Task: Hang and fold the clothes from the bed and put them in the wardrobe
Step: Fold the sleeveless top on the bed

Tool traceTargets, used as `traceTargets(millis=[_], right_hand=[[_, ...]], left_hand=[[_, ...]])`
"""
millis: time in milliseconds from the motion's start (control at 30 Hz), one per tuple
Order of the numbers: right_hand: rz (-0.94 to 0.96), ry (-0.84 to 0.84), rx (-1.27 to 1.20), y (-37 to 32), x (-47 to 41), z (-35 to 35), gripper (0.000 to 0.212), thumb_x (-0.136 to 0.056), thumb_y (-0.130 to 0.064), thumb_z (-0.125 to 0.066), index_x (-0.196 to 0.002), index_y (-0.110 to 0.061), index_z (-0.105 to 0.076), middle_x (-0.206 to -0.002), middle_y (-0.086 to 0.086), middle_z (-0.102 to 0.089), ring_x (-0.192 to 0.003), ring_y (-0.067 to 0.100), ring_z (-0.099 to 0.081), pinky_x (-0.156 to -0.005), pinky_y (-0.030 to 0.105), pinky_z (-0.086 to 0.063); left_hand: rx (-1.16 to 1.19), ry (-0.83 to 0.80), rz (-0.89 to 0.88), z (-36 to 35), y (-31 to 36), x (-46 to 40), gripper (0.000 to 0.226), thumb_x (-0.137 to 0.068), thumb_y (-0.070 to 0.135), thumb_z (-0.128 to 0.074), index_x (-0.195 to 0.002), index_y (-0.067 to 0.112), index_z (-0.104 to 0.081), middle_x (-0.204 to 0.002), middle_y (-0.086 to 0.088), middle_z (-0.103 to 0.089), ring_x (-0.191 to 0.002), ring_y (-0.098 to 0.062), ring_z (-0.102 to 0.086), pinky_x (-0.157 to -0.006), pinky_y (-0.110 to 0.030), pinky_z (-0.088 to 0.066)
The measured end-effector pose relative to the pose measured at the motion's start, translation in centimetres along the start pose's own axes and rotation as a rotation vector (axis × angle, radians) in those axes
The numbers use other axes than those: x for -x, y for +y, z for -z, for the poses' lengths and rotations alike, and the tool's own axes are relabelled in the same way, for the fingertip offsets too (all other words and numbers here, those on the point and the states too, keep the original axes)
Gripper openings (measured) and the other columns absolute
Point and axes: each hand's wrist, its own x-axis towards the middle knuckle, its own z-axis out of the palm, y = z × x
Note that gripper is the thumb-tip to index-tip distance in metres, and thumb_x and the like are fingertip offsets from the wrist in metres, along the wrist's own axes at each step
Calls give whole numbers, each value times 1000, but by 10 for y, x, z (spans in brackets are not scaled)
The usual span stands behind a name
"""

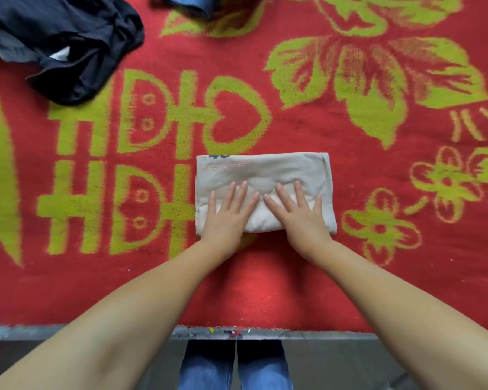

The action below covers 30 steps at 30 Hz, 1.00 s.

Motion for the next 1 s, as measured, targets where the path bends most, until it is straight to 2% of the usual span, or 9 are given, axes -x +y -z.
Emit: traceTargets(millis=[67,167,333,533,633,733,800,900,1000], right_hand=[[-19,-46,-65,-3,6,32,64,-99,-7,-24,-152,-37,-8,-162,-3,3,-147,36,8,-112,63,-9],[14,-13,-95,-5,13,87,64,-98,-3,-28,-152,-34,-13,-161,0,-8,-146,36,-5,-113,56,-19],[111,82,8,-26,25,180,73,-92,4,-38,-152,-30,-14,-157,9,-18,-145,38,-13,-110,52,-28],[348,231,112,-86,48,274,73,-88,0,-44,-151,-29,-20,-146,12,-31,-132,35,-30,-99,52,-38],[511,228,162,-133,61,298,73,-83,2,-45,-148,-27,-27,-139,12,-38,-125,35,-36,-95,52,-41],[682,199,286,-190,80,303,74,-85,2,-44,-148,-29,-23,-139,8,-36,-127,33,-35,-97,49,-42],[788,182,378,-233,97,297,73,-89,0,-42,-150,-32,-18,-142,6,-33,-130,33,-33,-100,49,-40],[942,130,477,-300,129,279,74,-91,-1,-39,-151,-35,-13,-150,5,-24,-138,32,-25,-105,50,-35],[1142,123,567,-372,170,249,74,-91,-2,-38,-151,-37,-13,-150,3,-24,-140,32,-22,-105,49,-35]], left_hand=[[40,-98,12,31,-3,2,72,-97,14,-39,-152,27,4,-160,-5,10,-147,-26,9,-115,-52,-3],[131,-121,22,94,-10,13,71,-93,-3,-30,-153,25,-4,-161,-3,1,-148,-27,2,-117,-49,-10],[8,11,60,192,-31,51,73,-93,-1,-41,-153,21,-7,-160,-6,-10,-147,-28,-9,-114,-49,-20],[-50,176,242,267,-60,136,73,-91,0,-42,-153,21,-8,-157,-6,-15,-144,-24,-13,-109,-47,-23],[-16,225,416,273,-73,193,73,-91,2,-43,-153,21,-8,-156,-5,-18,-143,-25,-16,-106,-44,-26],[38,192,586,256,-78,262,72,-92,4,-42,-153,21,-7,-153,-7,-24,-141,-27,-22,-105,-44,-33],[100,192,707,239,-77,312,74,-91,2,-45,-152,22,-8,-150,-5,-29,-138,-26,-29,-100,-45,-40],[205,215,897,208,-70,391,74,-90,-3,-40,-152,24,-9,-151,-5,-28,-140,-26,-26,-103,-48,-37],[226,251,1065,170,-54,476,72,-90,1,-41,-152,23,-12,-147,-5,-34,-136,-25,-33,-99,-43,-39]])
